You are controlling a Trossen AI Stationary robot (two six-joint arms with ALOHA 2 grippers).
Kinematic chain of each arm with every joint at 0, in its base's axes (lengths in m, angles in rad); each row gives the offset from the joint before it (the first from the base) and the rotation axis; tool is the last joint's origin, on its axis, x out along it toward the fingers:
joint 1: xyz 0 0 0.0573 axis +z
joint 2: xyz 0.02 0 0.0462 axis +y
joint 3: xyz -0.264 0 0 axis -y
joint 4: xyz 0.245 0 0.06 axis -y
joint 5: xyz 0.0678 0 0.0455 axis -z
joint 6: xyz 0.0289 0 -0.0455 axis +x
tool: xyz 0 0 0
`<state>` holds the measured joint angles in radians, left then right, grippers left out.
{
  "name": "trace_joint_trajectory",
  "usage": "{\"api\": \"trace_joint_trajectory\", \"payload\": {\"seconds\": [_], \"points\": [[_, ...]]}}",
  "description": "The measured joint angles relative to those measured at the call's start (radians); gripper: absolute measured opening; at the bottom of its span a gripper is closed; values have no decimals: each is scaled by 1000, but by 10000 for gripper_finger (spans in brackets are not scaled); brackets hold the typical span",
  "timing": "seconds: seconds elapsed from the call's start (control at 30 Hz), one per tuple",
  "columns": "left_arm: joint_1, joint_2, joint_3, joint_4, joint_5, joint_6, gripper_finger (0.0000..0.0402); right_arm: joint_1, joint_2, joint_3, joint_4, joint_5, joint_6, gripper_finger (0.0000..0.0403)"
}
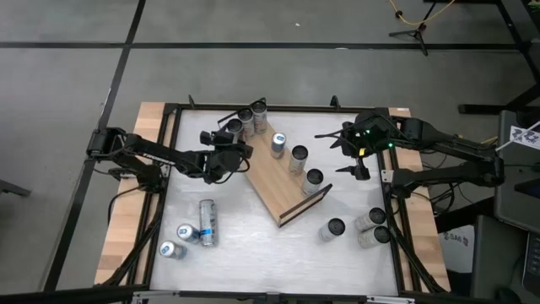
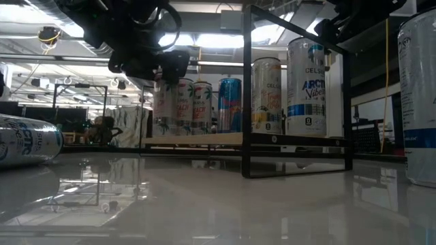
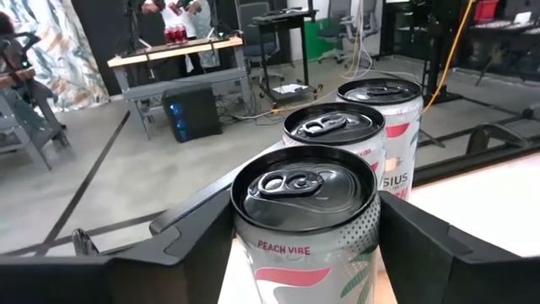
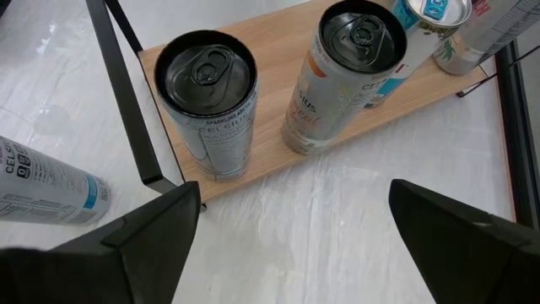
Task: Place canned beverage on shelf
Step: Put the white-pink soda can on the shelf and align with the other white-pink soda can
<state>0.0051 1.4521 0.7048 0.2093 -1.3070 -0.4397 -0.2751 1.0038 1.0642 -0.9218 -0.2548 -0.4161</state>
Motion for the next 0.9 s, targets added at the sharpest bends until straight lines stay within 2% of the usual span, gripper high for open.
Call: {"api": "trace_joint_trajectory", "payload": {"seconds": [0.37,0.63,0.9], "points": [[-21,2,0,36,-49,2,230,0,0,0,0,0,0,379],[-57,2,0,40,-166,4,231,0,0,0,0,0,0,379],[-50,2,0,40,-173,5,231,0,0,0,0,0,0,379]]}}
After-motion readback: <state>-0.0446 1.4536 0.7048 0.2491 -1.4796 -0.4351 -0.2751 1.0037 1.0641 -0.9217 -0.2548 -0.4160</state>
